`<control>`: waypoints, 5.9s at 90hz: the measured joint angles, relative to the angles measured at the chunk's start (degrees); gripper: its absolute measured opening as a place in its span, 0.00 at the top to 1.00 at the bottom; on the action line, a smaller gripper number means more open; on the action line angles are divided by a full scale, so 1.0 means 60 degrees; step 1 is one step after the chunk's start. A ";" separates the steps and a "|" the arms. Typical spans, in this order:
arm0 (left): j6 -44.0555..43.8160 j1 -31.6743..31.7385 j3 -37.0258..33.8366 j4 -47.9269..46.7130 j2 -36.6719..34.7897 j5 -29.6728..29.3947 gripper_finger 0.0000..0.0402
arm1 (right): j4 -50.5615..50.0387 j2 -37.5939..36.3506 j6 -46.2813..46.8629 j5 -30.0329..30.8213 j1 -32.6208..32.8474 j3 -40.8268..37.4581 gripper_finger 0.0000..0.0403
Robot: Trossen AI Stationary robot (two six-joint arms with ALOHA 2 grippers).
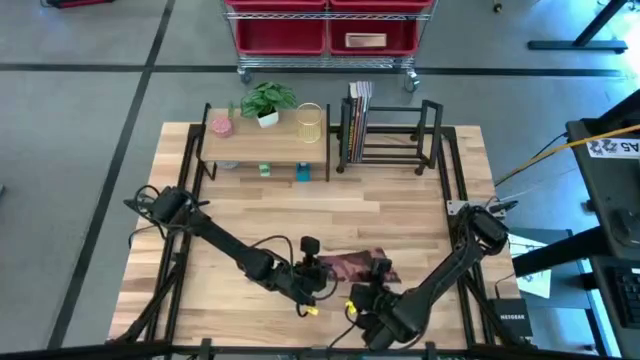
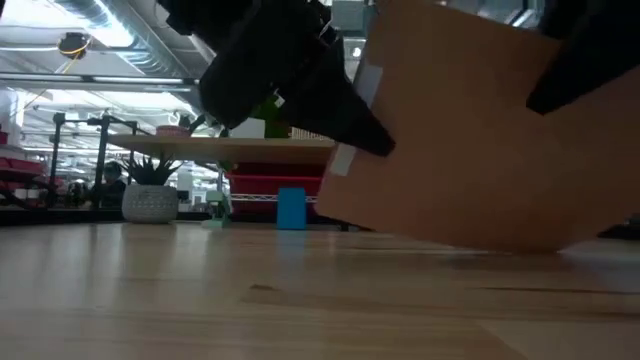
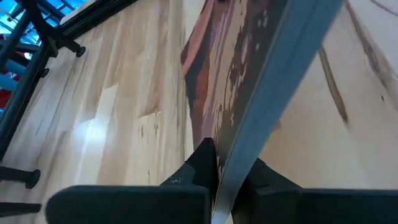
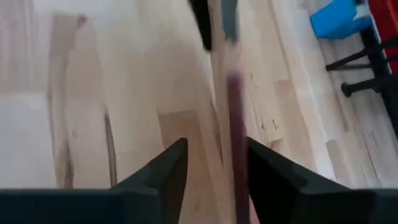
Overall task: Stock shelves
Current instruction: Put the red purple book on the bookshelf
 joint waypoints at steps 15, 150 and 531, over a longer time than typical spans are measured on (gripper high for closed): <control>-0.0016 0.0000 0.0000 0.0011 0.0000 0.0004 1.00 | -0.0342 0.0000 -0.0145 0.0035 -0.0004 0.0248 0.76; -0.2288 -0.2050 0.0004 -0.2730 -0.1807 -0.4060 0.70 | -0.3963 -0.7269 0.4260 0.7423 -0.3145 -0.1744 1.00; -0.3203 -0.1698 0.0004 -0.3209 -0.1745 -0.3989 0.70 | 1.0109 -0.7067 -0.5492 -0.5035 -1.4618 -0.7503 0.54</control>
